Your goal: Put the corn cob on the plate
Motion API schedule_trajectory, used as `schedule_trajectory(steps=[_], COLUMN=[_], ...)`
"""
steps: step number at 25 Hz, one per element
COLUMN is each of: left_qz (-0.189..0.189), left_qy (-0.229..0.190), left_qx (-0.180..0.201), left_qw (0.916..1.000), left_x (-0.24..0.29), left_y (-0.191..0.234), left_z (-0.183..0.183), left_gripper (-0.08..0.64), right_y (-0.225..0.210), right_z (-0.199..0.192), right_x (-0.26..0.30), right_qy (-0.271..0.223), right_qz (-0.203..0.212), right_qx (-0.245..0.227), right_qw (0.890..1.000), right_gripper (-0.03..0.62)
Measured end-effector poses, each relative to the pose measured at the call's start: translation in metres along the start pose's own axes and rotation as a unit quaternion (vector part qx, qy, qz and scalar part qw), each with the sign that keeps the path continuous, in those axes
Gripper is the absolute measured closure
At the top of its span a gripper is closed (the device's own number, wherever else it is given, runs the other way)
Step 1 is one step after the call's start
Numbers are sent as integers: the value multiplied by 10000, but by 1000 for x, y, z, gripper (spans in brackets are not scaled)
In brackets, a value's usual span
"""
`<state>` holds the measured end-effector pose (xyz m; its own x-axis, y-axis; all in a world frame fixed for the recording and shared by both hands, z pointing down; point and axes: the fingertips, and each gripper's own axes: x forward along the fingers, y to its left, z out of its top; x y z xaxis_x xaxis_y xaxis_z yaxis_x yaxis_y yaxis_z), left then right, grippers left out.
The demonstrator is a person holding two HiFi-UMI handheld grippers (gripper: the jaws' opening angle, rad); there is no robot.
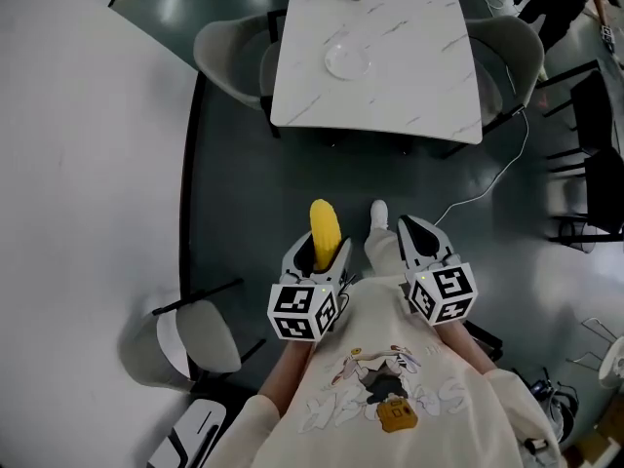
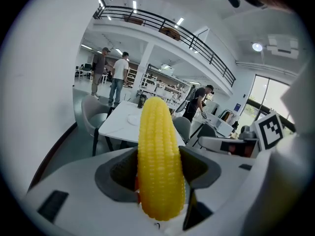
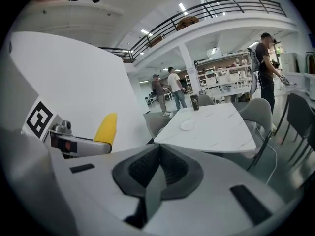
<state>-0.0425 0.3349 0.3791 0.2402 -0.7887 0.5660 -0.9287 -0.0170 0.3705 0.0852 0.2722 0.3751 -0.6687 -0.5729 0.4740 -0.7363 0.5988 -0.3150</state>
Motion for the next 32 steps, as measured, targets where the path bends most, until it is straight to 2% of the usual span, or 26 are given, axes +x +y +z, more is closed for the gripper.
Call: schedule_trajectory(steps=[5,10,14,24,32], left_qz=[111,200,334,400,519], left_qy=[106,182,159,91,71], left_qx=[157,380,515,338,302], left_qw=[9998,9989,9980,9986,9982], left_x=[48,83,99,139,143], left_y=[-11,-23,-24,-28,-27], left_z=[36,64,84,104,113], left_gripper=[298,298,298,298,298], right_y=[-54,-98,-110,-138,-147], right_z=[36,56,62,84,94], right_x=[30,47,59,79,85], right_qy=[-67,-148,-123,-135,-162], right_qz=[1,-7,117,255,344], right_qx=[-48,236,328,327,317], right_qw=[10000,9996,9993,9990,9988], right_gripper=[587,586,586,586,588])
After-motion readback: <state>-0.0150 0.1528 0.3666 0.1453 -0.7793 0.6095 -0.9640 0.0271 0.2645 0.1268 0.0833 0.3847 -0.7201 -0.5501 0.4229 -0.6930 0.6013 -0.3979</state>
